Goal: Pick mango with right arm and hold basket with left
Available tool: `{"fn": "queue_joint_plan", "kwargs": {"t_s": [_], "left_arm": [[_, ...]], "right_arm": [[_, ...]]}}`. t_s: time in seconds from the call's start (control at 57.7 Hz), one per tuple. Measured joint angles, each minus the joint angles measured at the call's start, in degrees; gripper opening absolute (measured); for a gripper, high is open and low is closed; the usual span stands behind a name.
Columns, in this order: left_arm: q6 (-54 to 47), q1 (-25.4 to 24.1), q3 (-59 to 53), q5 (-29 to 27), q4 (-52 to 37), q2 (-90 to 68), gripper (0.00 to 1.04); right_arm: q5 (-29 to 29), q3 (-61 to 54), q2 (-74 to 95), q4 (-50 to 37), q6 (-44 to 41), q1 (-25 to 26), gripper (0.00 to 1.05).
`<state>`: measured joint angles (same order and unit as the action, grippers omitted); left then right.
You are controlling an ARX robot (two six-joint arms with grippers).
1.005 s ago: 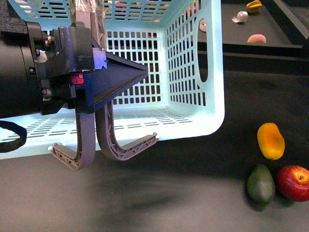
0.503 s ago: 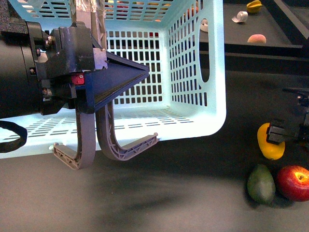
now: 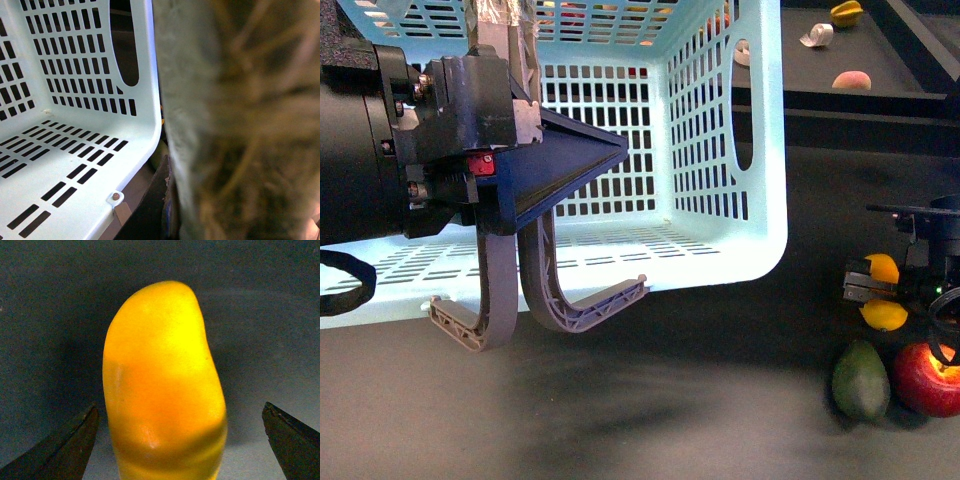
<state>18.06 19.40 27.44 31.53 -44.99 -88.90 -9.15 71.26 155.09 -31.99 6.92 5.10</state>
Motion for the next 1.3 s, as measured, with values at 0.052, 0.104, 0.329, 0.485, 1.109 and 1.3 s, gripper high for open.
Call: {"fn": "queue_joint_plan", "kwargs": {"t_s": [0.052,0.104,0.329,0.485,1.109,1.3], "left_arm": [[0.0,0.0,0.0,0.0,0.0,0.0,0.1],[0.0,0.0,0.0,0.0,0.0,0.0,0.1],[0.0,0.0,0.0,0.0,0.0,0.0,0.1],[0.0,0.0,0.0,0.0,0.0,0.0,0.1],[0.0,0.0,0.0,0.0,0.0,0.0,0.1],[0.0,0.0,0.0,0.0,0.0,0.0,0.1]], "right_arm": [[-0.1,0.4,0.6,0.6,0.0,-0.1,0.97],[-0.5,0.5,1.0,1.0,0.0,-0.2,0.97],[-1.5,-0.1,2.2,0.3,0.3,0.0,0.79],[-1.0,-2.5,1.0,-2.0,1.0,0.7,0.58],[8.8,-23.0,-32.1,-4.7,7.3,-1.4,0.53],[14.2,-26.8,-46.3,0.0,8.2,-7.5,0.52]]}}
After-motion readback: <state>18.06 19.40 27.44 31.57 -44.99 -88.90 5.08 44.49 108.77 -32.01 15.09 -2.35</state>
